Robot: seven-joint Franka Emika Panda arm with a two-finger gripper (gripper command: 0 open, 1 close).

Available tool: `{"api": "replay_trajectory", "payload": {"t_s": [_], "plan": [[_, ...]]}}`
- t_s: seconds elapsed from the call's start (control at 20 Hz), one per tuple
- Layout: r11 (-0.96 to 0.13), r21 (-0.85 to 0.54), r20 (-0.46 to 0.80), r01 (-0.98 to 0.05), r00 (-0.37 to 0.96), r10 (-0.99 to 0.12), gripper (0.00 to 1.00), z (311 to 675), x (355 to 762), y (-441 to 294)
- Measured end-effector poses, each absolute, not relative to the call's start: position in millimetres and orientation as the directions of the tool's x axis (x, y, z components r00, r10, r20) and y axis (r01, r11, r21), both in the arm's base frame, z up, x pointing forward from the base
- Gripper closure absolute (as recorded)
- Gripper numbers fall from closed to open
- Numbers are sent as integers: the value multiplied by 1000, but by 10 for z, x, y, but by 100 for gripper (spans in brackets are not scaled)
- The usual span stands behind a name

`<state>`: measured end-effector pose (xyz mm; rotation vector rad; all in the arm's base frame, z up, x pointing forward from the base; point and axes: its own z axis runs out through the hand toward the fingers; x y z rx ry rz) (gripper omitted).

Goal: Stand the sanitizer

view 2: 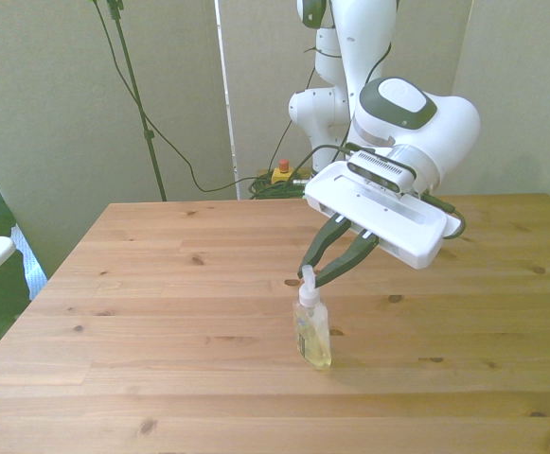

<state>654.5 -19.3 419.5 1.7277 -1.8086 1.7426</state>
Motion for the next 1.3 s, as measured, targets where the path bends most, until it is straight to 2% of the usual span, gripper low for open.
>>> {"api": "replay_trajectory", "payload": {"t_s": [0.4,0.65,0.8,1.0,1.3], "plan": [[-302,-624,688,-721,-323,-650,0,4140,6515,-173],[-285,-627,632,-724,-260,-730,0,4047,6284,-189],[-245,-641,564,-727,-229,-794,0,4202,6105,-205],[-264,-591,532,-762,-123,-838,0,4513,5878,-189],[-353,-437,497,-827,105,-861,0,4454,5493,-38]]}}
